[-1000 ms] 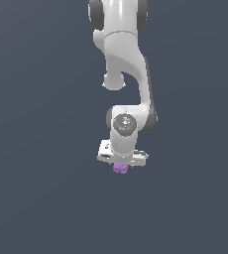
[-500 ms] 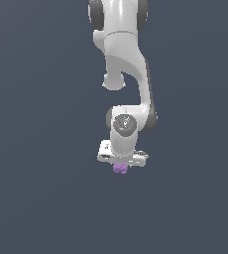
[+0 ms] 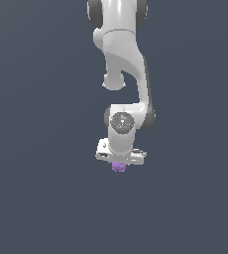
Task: Pick up the object and move it to a goal position.
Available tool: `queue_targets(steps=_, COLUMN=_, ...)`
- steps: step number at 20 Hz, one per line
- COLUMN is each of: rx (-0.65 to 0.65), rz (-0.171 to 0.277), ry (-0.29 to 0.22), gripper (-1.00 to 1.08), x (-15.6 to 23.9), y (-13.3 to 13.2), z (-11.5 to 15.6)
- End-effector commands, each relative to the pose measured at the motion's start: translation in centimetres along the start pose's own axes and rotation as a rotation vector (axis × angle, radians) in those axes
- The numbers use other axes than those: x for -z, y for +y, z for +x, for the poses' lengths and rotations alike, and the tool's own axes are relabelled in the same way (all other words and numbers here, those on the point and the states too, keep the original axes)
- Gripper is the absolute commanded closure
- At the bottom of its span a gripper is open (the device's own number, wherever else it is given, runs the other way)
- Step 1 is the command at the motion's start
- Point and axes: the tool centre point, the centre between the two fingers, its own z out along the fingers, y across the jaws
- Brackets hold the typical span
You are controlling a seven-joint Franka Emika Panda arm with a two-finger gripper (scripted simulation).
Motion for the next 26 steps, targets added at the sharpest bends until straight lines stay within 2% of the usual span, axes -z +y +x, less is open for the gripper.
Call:
queue_targets(steps=1, rx=-0.001, rz=0.000, ry=0.001, gripper=1.08, x=0.3, y=0.8, z=-0.3)
queue_targets(steps=9, rx=-0.001, rz=0.000, ry=0.001, gripper=1.08, x=2.1, y=5.4, z=-2.5)
queue_targets(steps=26, rx=-0.001, rz=0.001, ry=0.001, gripper=1.08, x=8.5, y=22.0, z=-9.8)
